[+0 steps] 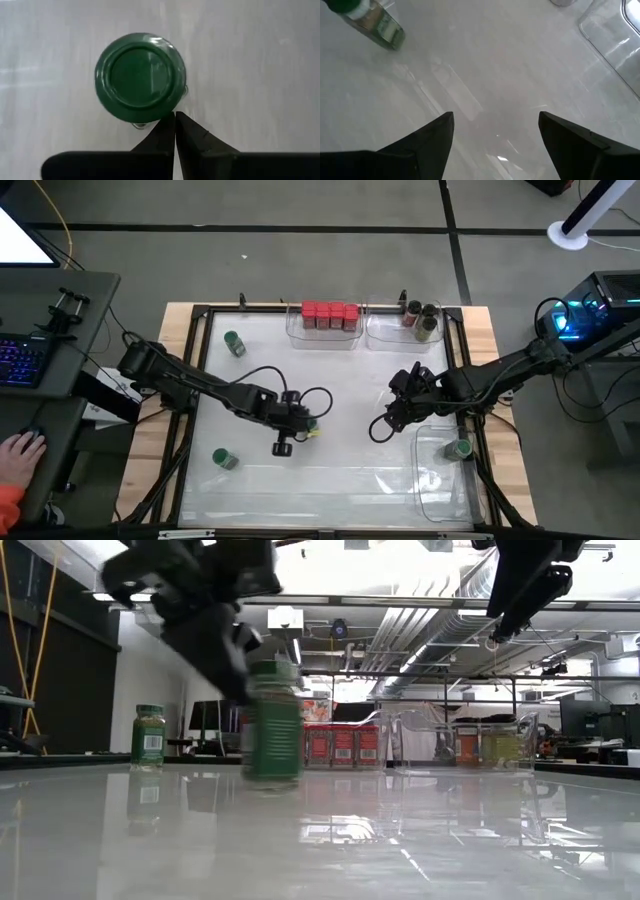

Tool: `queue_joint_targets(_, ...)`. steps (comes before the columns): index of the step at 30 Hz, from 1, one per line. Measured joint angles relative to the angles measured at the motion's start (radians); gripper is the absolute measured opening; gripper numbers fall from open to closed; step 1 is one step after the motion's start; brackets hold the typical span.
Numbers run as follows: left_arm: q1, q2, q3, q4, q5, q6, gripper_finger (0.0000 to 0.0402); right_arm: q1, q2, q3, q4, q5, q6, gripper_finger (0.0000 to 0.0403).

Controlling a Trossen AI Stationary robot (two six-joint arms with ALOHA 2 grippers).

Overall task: Sort spices by type
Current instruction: Put the green seasoning bottle into the bottom transparent bin

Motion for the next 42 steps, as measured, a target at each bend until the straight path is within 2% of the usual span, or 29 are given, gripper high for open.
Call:
queue_joint_targets(10, 0.053, 0.122, 0.021, 0.193, -0.065, 0.008, 0.0, 0.0, 0.0, 0.0, 0.013, 0.001, 0.001, 0.0288)
queue_joint_targets(19, 0.119, 0.289, 0.209, 0.33, -0.086, 0.133, 0.0, 0.0, 0.0, 0.0, 0.034, 0.004, 0.0, 0.0288)
queue_joint_targets(27, 0.152, 0.41, 0.397, 0.319, -0.063, 0.236, 0.0, 0.0, 0.0, 0.0, 0.132, 0.006, -0.081, 0.0288)
queue_joint_targets(31, 0.171, 0.364, 0.447, 0.091, -0.039, 0.253, 0.0, -0.003, 0.0, 0.0, 0.182, 0.006, -0.251, 0.0288)
queue_joint_targets(35, 0.201, 0.269, 0.413, -0.117, -0.045, 0.224, 0.0, -0.024, 0.0, 0.0, 0.22, -0.007, -0.509, 0.0288)
queue_joint_targets(38, 0.219, 0.156, 0.295, -0.09, -0.05, 0.14, 0.0, -0.063, 0.003, 0.001, 0.227, -0.123, -0.678, 0.0288)
queue_joint_targets(42, 0.214, -0.026, 0.075, 0.092, -0.104, -0.05, 0.0, -0.131, 0.038, 0.001, 0.206, -0.281, -0.896, 0.0288)
